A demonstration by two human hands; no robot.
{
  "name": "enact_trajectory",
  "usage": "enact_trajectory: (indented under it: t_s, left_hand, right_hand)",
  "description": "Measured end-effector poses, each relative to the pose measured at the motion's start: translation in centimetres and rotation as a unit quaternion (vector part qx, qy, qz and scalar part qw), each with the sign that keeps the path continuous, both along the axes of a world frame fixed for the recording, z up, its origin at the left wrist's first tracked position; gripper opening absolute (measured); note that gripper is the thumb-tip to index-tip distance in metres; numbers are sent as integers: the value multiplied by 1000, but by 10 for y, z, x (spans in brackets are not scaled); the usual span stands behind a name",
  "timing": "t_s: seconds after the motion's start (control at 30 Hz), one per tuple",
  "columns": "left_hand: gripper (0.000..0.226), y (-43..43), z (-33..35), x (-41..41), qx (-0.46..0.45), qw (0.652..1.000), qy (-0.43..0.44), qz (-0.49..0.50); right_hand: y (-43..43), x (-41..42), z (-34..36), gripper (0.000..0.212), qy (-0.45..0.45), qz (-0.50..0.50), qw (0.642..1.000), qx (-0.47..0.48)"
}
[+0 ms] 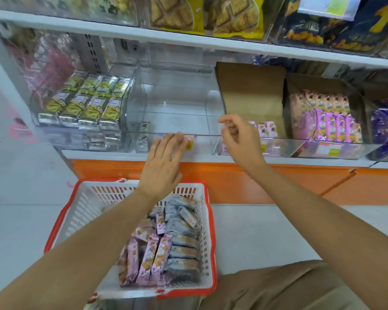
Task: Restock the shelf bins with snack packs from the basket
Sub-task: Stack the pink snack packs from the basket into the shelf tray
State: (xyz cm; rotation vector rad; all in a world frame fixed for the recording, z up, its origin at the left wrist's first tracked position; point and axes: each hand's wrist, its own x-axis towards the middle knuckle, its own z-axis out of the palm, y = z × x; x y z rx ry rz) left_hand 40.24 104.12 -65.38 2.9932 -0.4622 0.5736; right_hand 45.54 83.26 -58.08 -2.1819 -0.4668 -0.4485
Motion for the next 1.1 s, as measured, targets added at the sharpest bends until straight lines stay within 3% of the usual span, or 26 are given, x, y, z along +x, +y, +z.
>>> enact_trajectory:
  t_s: [0.1,0.2,0.37,0.53,0.73,1.1]
  left_hand:
    - [72,46,-26,-39,4,998,13,59]
    - [71,90,-54,-80,43,986,94,130]
    - [71,151,-100,-146,31,933,249,258]
    - [75,178,-131,-183,6,883,339,326]
    - [77,185,-143,-190,-28,882,335,331]
    - [77,194,-158,-197,-84,902,280,317]
  right_hand:
    - [51,-33,-37,17,38,53,998,4]
    - [93,-61,-86,20,113,113,987,-32]
    - [143,-108,-157,31,227,184,942,-162]
    - [164,-136,-212,33,262,189,908,-267]
    - [170,-139,-252,50,280,133,892,-331]
    - [176,-118,-265,36,285,165,857,-397]
